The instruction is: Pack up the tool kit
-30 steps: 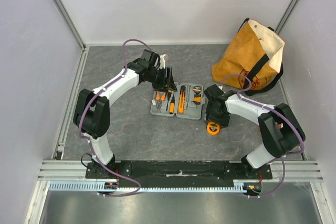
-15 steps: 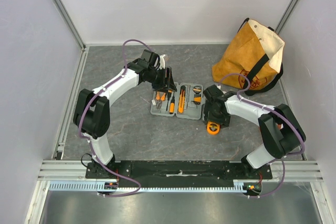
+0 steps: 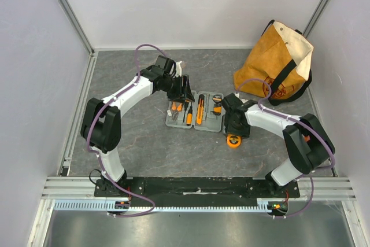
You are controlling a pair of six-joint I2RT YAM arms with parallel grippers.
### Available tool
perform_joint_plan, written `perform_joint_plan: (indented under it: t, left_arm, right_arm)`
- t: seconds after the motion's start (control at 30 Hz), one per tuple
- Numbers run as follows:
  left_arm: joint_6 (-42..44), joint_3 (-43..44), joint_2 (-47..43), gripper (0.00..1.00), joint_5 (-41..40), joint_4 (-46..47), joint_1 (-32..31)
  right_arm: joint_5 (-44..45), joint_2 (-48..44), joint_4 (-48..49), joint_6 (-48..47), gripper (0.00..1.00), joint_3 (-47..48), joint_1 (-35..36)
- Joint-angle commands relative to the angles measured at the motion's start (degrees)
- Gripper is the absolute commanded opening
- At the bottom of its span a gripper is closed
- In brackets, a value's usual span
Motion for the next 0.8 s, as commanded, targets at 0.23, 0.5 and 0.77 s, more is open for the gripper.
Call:
perform_joint_plan:
  t: [0.23,0.5,0.77]
  left_arm:
    - [0.4,-0.4,-3.4,0.61,-5.4,-1.6,1.0]
    - [-1.2,-4.5,-5.0,0.61,-8.0,-1.9,3.6]
    - [-2.4,-10.8,-4.2,0.61,-7.1,-1.4,5.2]
  right_arm:
    - [8.0,0.1,-5.9,1.3,0.36,17.5,4.2]
    - [11.1,7.6,-2.6,0.9,0.36,25.3,9.7]
    - [21.3,8.2,10.3,1.4,0.36,17.2,13.1]
